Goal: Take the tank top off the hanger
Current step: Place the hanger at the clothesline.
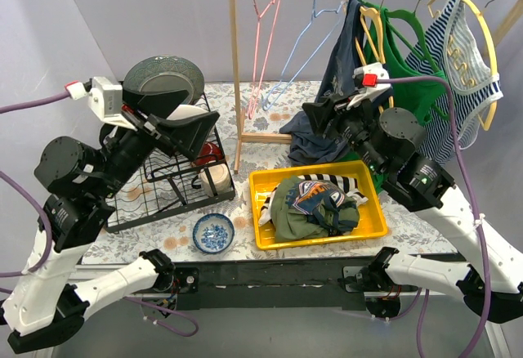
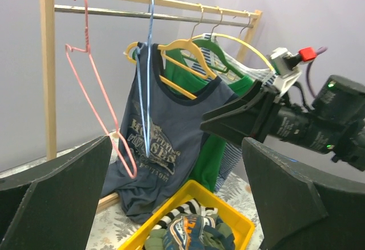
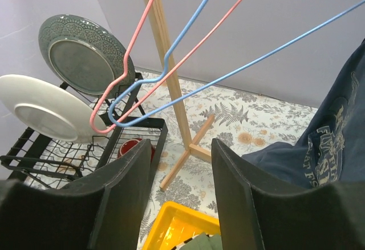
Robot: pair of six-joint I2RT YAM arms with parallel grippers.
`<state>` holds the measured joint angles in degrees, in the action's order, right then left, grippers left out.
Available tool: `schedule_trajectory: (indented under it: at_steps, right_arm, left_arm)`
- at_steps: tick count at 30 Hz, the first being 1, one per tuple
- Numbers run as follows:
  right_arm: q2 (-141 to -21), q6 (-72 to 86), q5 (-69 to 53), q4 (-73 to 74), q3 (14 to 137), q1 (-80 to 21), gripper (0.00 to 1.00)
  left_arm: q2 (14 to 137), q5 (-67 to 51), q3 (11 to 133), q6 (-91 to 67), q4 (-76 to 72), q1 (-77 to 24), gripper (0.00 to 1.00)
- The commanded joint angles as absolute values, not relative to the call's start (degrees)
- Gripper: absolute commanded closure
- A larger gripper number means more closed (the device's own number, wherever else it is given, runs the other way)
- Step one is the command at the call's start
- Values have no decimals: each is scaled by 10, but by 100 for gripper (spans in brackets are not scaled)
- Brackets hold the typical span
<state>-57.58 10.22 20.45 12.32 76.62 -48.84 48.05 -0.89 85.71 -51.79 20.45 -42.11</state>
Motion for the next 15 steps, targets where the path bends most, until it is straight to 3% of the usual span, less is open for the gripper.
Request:
schedule_trajectory:
  at_steps: [1, 8, 15]
  right_arm:
    - [-567, 127, 214, 128, 821, -490, 44]
    - [-541, 126, 211, 134, 840, -490, 46]
    - [-493, 122, 231, 130, 818, -490, 47]
  left_arm:
    - [530, 1, 873, -485, 207, -420, 2]
    - [659, -61, 968, -475, 218, -420, 3]
    - [781, -55, 1041, -468, 202, -421, 18]
